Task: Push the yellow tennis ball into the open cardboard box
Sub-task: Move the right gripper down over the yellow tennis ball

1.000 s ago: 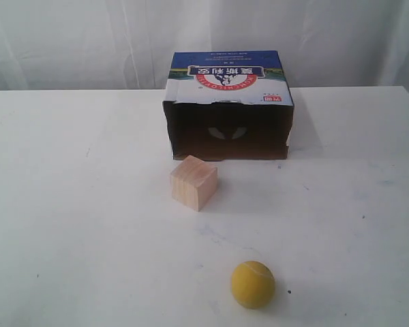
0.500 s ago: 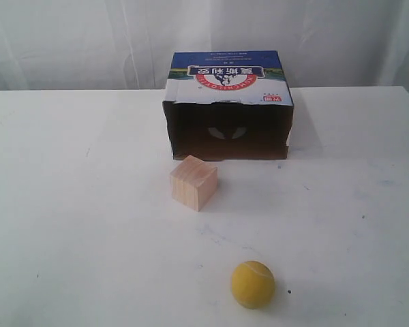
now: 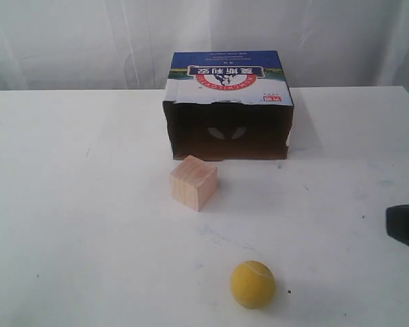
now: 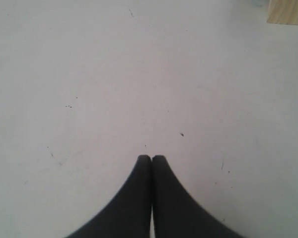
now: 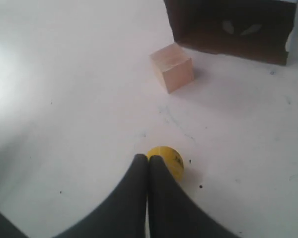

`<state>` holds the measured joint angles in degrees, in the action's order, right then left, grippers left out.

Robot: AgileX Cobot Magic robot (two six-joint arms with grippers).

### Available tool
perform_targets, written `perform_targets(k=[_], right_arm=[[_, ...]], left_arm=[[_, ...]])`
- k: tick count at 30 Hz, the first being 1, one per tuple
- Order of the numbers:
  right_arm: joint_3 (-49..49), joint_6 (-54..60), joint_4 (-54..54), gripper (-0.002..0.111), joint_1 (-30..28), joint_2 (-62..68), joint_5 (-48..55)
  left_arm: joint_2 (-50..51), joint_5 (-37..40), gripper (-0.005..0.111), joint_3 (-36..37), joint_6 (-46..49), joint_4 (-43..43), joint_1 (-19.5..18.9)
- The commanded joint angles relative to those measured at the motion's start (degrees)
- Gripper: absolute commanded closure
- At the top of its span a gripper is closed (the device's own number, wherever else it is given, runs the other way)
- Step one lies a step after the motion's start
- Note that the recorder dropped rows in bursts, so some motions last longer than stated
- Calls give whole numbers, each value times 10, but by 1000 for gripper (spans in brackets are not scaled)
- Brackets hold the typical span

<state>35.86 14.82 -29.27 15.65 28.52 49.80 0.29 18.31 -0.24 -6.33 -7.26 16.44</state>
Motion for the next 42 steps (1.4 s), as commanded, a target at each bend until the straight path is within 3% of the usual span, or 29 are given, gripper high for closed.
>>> perform_targets(k=[1,7,14,25,42], right_arm=[[3,50,-21,108,30,67,3],[3,59,-16,108,149,216,-72],[3,55,38,108,245,366,-166],[3,55,58,108,250,489,-254],[3,43,85,108,249,535,-287]], left_arm=[[-3,10,107,2,1,0,3],[-3,10,107,2,1,0,3],[-3,10,107,2,1,0,3],[-3,10,107,2,1,0,3],[-3,10,107,2,1,0,3]])
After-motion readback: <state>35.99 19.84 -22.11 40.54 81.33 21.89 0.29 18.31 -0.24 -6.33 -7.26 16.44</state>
